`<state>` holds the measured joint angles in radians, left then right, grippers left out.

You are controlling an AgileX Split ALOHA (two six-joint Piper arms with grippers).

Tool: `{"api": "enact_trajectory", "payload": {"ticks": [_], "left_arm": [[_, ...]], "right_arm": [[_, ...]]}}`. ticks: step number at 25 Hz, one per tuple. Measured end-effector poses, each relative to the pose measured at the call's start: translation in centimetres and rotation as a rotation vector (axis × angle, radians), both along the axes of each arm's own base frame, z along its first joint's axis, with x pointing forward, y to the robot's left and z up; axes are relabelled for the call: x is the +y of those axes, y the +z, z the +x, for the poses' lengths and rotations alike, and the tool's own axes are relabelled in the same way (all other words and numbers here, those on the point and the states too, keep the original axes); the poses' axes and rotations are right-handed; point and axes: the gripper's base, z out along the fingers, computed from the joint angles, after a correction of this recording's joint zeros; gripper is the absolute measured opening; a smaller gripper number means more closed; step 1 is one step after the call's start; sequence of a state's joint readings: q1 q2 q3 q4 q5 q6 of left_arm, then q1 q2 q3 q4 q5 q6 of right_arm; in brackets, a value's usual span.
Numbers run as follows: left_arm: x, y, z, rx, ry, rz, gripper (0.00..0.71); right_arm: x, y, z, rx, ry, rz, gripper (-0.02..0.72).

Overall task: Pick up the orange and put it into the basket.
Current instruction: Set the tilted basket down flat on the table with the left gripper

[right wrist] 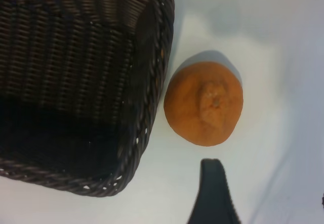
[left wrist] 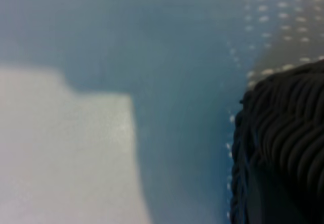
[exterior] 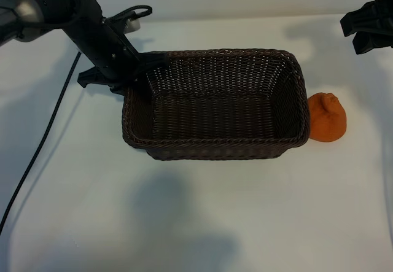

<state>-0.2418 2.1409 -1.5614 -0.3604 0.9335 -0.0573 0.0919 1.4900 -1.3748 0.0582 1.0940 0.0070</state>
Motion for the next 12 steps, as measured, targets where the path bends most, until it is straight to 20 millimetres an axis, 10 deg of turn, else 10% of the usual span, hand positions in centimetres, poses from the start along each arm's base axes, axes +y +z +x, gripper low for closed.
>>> {"api": "enact_trajectory", "payload": {"ticks": [12], "left_arm": [[-0.38, -0.72, -0.03, 0.017, -0.002, -0.005, 0.155]], "right_arm": [[0.01, 0.00, 0.00, 0.000, 0.000, 0.001, 0.489]]}}
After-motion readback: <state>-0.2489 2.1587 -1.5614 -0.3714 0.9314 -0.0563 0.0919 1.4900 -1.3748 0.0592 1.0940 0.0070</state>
